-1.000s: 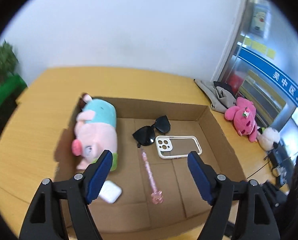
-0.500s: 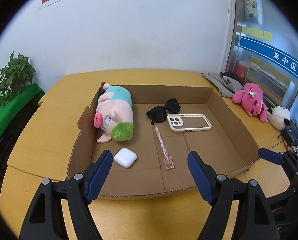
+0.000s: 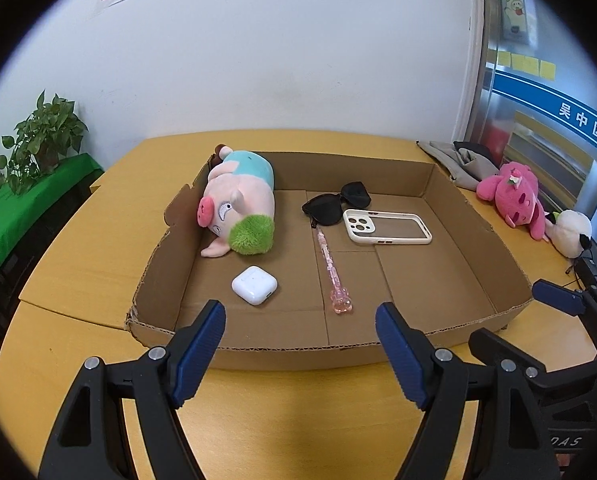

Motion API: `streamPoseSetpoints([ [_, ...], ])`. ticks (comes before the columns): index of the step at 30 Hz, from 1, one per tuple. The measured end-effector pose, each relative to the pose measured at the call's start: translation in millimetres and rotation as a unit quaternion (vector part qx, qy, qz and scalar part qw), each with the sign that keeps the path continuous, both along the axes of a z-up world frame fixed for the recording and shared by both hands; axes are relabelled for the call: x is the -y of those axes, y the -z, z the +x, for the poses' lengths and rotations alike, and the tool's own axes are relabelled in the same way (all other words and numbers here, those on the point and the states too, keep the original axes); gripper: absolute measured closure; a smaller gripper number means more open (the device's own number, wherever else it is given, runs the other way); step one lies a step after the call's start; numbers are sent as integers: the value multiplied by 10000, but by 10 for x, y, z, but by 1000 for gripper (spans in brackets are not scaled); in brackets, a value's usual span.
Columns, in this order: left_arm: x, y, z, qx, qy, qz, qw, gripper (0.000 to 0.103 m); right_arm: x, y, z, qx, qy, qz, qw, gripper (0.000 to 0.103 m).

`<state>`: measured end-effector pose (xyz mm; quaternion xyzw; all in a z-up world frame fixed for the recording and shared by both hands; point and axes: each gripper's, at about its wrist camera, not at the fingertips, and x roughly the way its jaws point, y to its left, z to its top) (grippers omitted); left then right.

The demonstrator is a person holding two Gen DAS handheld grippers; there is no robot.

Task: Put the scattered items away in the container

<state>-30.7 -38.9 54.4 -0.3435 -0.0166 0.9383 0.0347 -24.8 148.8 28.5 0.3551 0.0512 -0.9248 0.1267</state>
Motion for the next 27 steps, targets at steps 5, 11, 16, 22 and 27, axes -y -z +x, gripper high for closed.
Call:
streamPoseSetpoints([
  [5, -39, 0, 20, -16, 28, -31, 10000, 26, -11, 35, -12, 43, 30, -13, 10000, 1],
  [11, -38, 20, 5, 4, 25, -12, 10000, 26, -20, 63, -25, 66, 31, -1, 10000, 1],
  [16, -17, 42, -12, 29, -21, 1, 10000, 26, -23, 82, -31, 56, 28, 41, 10000, 1],
  [22, -14, 55, -23, 41, -39, 12, 10000, 26, -43, 82, -39, 51, 57, 12, 10000, 1],
  [27, -30, 67, -35, 61, -47, -14, 10000, 26, -55, 87, -31, 40, 57, 15, 10000, 1],
])
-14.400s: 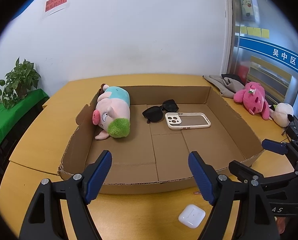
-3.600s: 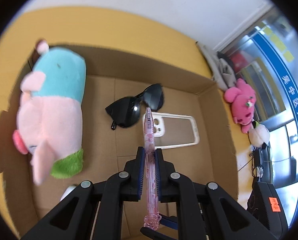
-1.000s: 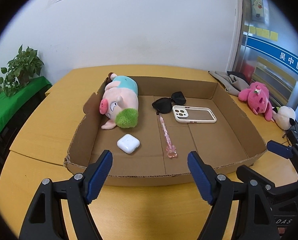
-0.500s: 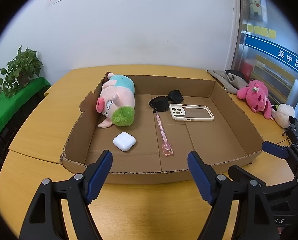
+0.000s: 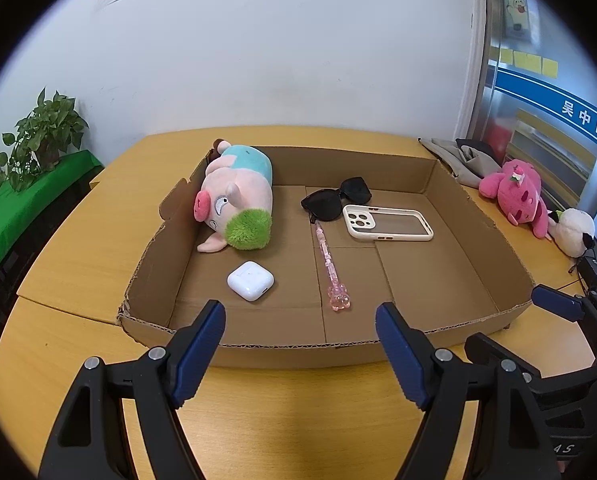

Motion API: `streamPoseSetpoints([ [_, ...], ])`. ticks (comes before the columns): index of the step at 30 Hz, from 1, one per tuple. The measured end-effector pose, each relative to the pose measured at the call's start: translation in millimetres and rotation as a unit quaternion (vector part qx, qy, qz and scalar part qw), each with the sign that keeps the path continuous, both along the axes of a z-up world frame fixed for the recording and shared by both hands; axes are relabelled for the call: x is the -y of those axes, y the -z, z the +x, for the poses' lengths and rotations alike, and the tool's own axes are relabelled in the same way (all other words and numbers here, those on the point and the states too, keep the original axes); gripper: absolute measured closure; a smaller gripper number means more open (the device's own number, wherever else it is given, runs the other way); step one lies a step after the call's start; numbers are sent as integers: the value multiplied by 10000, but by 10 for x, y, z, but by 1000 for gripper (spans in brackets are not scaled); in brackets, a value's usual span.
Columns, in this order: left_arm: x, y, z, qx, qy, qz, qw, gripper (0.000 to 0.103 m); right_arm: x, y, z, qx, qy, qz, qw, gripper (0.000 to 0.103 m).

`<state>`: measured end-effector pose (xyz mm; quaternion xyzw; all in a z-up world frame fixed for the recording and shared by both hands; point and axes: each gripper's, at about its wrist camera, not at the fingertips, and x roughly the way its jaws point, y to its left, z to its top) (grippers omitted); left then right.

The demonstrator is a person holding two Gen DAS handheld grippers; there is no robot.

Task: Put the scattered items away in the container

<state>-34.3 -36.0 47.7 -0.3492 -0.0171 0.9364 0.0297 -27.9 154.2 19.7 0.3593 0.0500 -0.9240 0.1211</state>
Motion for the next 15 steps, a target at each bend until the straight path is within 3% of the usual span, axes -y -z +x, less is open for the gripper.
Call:
streamPoseSetpoints([
  [15, -67, 88, -8, 256, -77, -240, 9994, 23, -39, 36, 20, 34, 48, -30, 10000, 1],
])
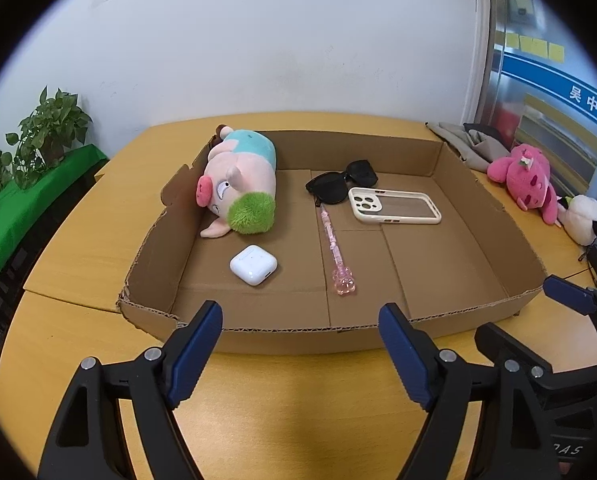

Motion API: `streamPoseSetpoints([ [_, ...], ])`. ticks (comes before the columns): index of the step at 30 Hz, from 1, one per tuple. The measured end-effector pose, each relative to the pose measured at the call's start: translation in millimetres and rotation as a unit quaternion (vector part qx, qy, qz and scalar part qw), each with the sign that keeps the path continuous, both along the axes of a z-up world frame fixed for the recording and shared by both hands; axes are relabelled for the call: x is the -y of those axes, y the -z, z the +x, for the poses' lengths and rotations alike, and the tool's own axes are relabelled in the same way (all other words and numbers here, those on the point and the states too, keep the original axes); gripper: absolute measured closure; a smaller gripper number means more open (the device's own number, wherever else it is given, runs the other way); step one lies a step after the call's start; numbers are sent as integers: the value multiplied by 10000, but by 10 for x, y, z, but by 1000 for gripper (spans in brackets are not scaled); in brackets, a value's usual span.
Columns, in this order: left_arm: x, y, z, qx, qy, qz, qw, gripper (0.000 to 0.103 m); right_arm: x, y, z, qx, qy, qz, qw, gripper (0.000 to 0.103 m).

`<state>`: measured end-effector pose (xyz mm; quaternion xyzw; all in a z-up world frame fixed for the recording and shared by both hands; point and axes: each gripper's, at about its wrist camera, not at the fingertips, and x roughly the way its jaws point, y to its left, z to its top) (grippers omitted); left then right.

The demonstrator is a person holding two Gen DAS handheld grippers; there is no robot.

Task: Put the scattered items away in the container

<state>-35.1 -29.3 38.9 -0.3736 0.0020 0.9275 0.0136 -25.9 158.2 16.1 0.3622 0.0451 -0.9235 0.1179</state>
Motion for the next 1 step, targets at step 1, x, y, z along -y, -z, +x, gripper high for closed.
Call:
streamPoseSetpoints([
  [1, -3, 5, 3, 5, -7, -13, 10000, 23, -2, 1, -1, 3, -2, -6, 10000, 1],
])
